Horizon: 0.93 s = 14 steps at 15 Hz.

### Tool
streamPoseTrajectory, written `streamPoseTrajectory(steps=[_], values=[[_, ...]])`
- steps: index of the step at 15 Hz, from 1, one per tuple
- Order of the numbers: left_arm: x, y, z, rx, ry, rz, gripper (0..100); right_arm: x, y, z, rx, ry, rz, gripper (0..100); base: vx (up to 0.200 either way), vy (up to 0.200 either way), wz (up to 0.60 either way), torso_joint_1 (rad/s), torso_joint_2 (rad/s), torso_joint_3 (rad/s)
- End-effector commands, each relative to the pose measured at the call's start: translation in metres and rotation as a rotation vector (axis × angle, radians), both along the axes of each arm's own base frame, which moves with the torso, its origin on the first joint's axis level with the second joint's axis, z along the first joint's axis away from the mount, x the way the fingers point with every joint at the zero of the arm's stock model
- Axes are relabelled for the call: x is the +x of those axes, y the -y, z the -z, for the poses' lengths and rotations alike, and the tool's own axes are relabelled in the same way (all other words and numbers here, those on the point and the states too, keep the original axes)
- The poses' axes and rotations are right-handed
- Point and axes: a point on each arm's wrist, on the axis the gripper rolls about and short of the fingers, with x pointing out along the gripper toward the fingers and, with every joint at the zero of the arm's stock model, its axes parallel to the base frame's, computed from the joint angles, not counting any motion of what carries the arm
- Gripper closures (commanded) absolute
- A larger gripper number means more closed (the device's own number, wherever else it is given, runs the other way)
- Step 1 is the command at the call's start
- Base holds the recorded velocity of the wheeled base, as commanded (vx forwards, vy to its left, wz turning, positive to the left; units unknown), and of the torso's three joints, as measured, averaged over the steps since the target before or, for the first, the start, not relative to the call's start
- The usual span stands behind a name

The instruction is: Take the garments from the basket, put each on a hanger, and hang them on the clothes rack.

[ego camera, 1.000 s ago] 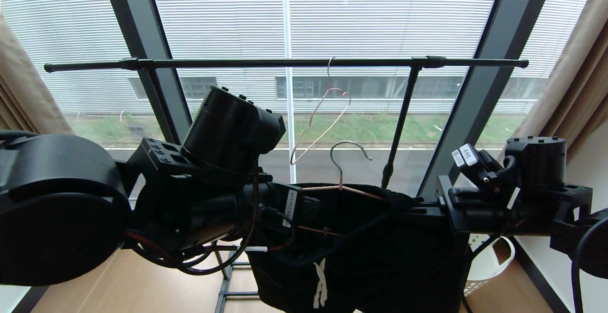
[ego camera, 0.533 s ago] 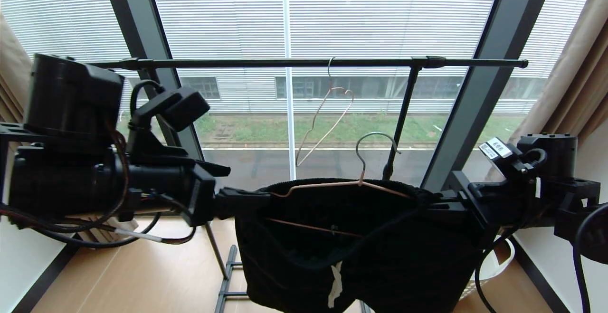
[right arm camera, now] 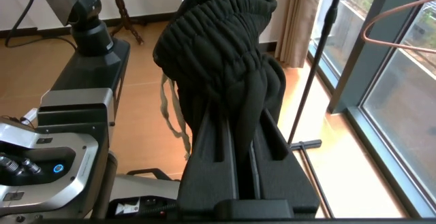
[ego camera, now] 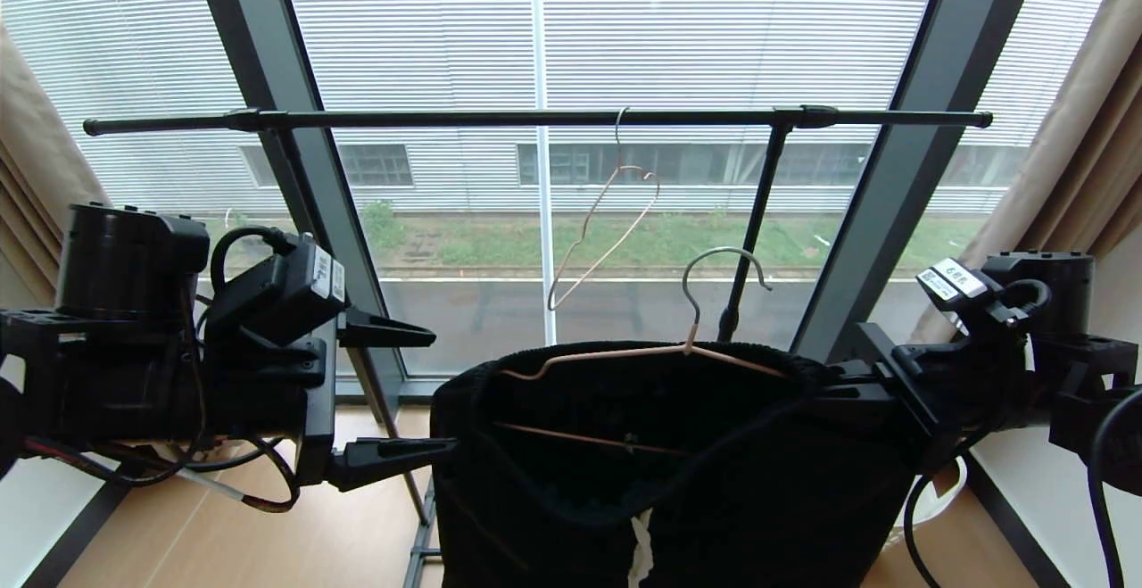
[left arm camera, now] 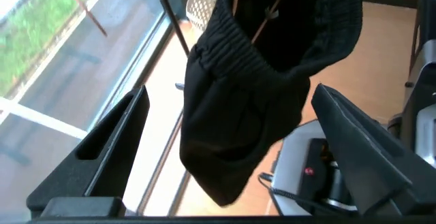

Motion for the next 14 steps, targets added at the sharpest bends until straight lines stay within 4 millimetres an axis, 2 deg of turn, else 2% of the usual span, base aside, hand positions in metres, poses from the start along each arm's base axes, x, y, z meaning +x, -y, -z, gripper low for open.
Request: streamPoseTrajectory(steps=[1, 7, 11, 14], values=[[0.013, 0.003, 0.024, 0.007, -0.052, 0.021, 0, -0.001, 0.000, -0.002, 0.001, 0.008, -0.002, 100, 0.000, 0.000, 0.00, 0.000, 0.00, 0.000], [0.033, 0.013, 0.037, 0.002, -0.028, 0.039, 0, -0.002, 0.000, -0.004, 0.014, 0.011, -0.027, 100, 0.000, 0.000, 0.00, 0.000, 0.00, 0.000], [0.051, 0.020, 0.027, -0.019, 0.001, 0.032, 0, -0.003, 0.000, -0.002, 0.015, 0.004, -0.031, 100, 0.000, 0.000, 0.00, 0.000, 0.00, 0.000], [0.062, 0.036, 0.026, -0.027, 0.002, 0.063, 0, -0.004, 0.000, -0.001, 0.015, 0.000, -0.032, 100, 0.000, 0.000, 0.00, 0.000, 0.00, 0.000]])
